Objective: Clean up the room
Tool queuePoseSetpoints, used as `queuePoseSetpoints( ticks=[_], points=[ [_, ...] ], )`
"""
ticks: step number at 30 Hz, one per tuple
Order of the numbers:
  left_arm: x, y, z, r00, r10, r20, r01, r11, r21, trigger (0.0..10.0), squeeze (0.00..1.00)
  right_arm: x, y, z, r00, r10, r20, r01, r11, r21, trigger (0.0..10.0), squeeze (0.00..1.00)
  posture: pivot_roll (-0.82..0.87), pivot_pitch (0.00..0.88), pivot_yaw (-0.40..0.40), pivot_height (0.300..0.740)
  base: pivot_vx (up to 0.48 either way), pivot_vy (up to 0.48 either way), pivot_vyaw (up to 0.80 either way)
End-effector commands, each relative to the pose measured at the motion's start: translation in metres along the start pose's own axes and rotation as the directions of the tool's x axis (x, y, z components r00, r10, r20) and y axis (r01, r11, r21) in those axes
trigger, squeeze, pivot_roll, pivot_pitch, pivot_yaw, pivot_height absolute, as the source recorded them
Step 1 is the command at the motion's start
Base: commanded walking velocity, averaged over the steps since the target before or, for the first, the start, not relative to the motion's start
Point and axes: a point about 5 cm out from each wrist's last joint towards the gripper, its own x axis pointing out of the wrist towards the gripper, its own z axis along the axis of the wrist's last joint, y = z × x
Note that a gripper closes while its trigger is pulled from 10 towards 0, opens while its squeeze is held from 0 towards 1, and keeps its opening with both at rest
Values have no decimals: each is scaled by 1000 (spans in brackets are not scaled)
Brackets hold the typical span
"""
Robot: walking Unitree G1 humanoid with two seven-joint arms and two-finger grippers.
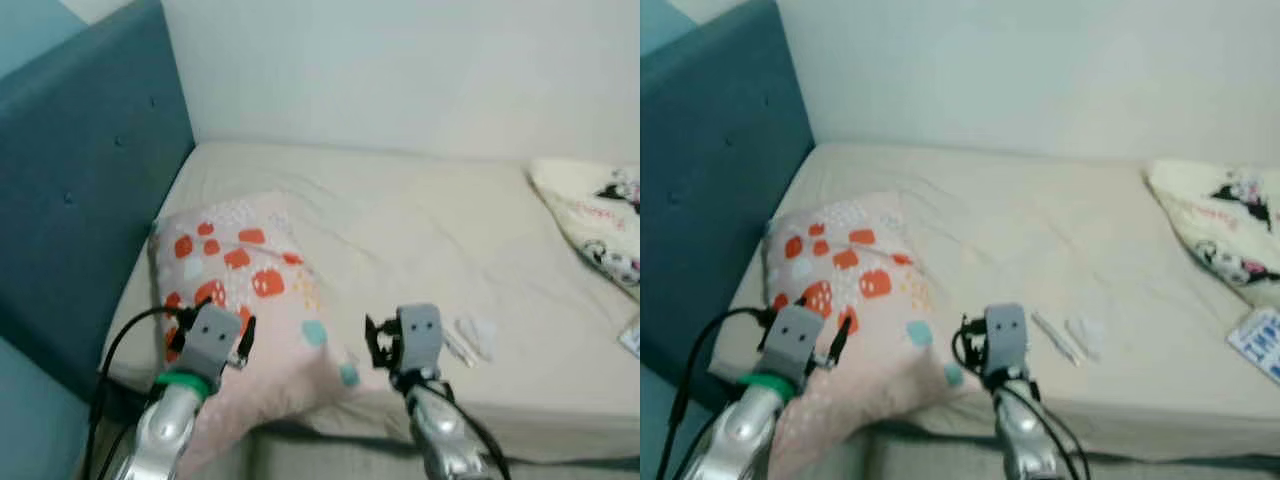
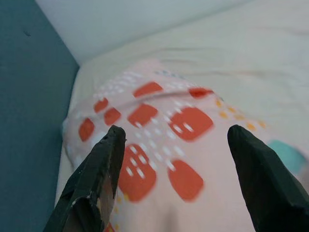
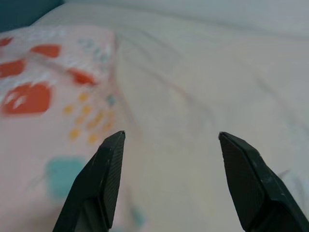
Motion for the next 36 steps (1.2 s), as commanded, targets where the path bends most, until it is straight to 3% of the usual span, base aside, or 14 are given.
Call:
queuePoseSetpoints(
  ticks=[1, 24, 36],
  points=[
    [-9, 4, -14, 998, 5, -63, -5, 1000, 7, 10000, 0, -2, 9, -5, 1000, 20, -23, -20, 1000, 16, 10000, 0, 1, 24, 46, 740, 0, 0, 0],
    [-10, 5, -18, 995, 23, -94, -24, 1000, -5, 10000, 0, -3, 12, -4, 1000, 19, -18, -19, 1000, 17, 10000, 0, 5, 33, 47, 740, 0, 0, 0],
    [-10, 5, -18, 995, 31, -95, -32, 999, -9, 10000, 0, -3, 12, -4, 1000, 23, -22, -22, 999, 23, 10000, 0, 9, 38, 42, 690, 0, 0, 0]
  ],
)
